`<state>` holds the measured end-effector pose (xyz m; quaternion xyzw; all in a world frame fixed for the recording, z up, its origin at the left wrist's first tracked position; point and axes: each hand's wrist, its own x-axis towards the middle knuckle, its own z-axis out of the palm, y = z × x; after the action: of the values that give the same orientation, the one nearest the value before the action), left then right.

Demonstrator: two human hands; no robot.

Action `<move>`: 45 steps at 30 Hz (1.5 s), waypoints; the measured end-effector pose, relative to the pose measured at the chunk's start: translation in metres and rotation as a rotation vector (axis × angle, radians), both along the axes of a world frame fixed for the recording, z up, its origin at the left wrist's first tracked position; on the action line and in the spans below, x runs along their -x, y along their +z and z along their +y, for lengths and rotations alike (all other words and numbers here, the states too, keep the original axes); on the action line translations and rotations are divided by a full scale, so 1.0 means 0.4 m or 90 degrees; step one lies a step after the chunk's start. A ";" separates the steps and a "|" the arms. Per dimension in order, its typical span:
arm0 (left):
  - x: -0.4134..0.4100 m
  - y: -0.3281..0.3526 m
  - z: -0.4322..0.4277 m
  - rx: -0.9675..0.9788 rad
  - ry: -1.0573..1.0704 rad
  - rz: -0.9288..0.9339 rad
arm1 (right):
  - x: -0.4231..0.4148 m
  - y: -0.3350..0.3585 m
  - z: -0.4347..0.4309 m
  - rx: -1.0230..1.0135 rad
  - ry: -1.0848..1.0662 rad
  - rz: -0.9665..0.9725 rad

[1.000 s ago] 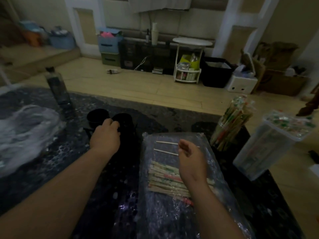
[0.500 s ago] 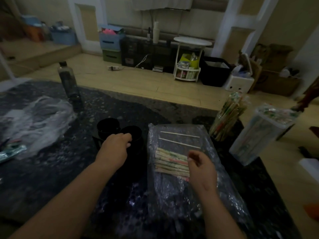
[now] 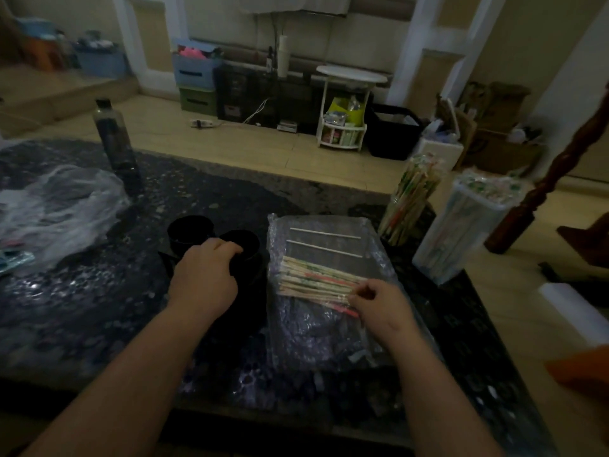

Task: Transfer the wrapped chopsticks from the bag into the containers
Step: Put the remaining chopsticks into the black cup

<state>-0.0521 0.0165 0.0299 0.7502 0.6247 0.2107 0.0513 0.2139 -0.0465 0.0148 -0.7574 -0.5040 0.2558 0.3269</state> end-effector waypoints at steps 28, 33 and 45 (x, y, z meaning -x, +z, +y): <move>-0.045 -0.031 0.024 -0.078 -0.027 0.056 | 0.030 -0.111 0.024 0.064 0.100 -0.183; -0.071 -0.041 0.031 -0.062 -0.048 0.011 | 0.056 -0.133 0.050 0.057 0.122 -0.258; -0.097 -0.051 0.027 -0.094 -0.029 -0.018 | 0.042 -0.127 0.075 0.125 0.110 -0.311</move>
<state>-0.0133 0.0275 0.0095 0.7630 0.5894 0.2653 0.0096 0.1972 -0.0166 -0.0358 -0.7788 -0.6036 0.1399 0.0977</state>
